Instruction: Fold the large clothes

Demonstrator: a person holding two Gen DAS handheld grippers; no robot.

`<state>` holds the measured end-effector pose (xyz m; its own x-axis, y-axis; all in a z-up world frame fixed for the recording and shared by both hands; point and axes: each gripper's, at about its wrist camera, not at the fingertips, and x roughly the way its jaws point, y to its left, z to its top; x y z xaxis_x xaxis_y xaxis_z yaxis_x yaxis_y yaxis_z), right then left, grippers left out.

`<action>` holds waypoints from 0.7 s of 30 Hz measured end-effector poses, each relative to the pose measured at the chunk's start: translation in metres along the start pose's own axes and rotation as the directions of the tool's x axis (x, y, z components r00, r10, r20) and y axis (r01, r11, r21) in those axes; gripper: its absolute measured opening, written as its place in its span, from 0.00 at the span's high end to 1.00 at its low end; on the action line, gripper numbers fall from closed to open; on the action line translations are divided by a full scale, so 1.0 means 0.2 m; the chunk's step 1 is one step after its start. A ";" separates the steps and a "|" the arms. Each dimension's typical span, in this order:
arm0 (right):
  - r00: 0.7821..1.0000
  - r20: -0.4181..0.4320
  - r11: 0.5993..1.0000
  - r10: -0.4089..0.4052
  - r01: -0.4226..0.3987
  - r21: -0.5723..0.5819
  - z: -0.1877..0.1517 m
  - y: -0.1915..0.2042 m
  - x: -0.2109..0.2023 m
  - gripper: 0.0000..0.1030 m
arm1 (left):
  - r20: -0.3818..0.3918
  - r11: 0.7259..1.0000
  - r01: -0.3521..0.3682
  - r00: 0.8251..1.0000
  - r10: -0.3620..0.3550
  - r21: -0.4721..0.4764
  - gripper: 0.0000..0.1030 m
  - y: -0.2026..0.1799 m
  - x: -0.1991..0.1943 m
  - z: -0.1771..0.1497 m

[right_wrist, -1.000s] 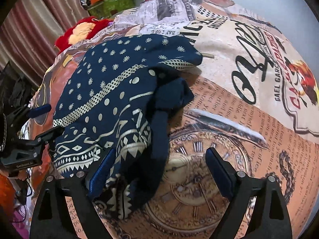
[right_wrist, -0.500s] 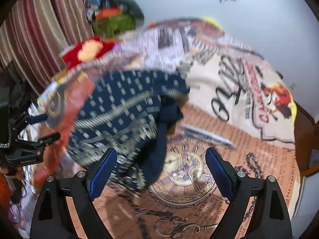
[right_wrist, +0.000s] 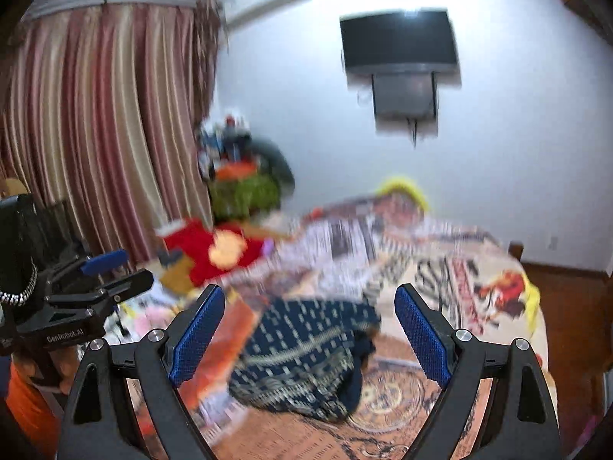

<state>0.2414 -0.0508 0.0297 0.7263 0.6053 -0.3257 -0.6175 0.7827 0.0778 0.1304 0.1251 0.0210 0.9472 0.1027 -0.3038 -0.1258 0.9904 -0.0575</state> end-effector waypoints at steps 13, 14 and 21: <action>0.963 0.260 0.997 -0.075 0.081 -0.015 -0.02 0.28 -0.53 0.04 | 0.204 0.998 -0.050 0.978 0.040 0.045 0.21 -0.19 -0.41 -0.01; 0.963 0.257 0.996 -0.083 0.089 -0.011 -0.03 0.29 -0.54 0.02 | 0.198 0.998 -0.049 0.979 0.040 0.041 0.18 -0.19 -0.42 -0.02; 0.970 0.195 0.989 -0.142 0.145 -0.004 -0.11 0.30 -0.54 0.00 | 0.159 0.999 -0.048 0.986 0.046 0.006 0.09 -0.17 -0.42 -0.08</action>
<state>0.1185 -0.0728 0.0489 0.8513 0.5049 -0.1430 -0.5067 0.8617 0.0259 0.0508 0.0807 0.0339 0.9751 0.1619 -0.1513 -0.1692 0.9849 -0.0368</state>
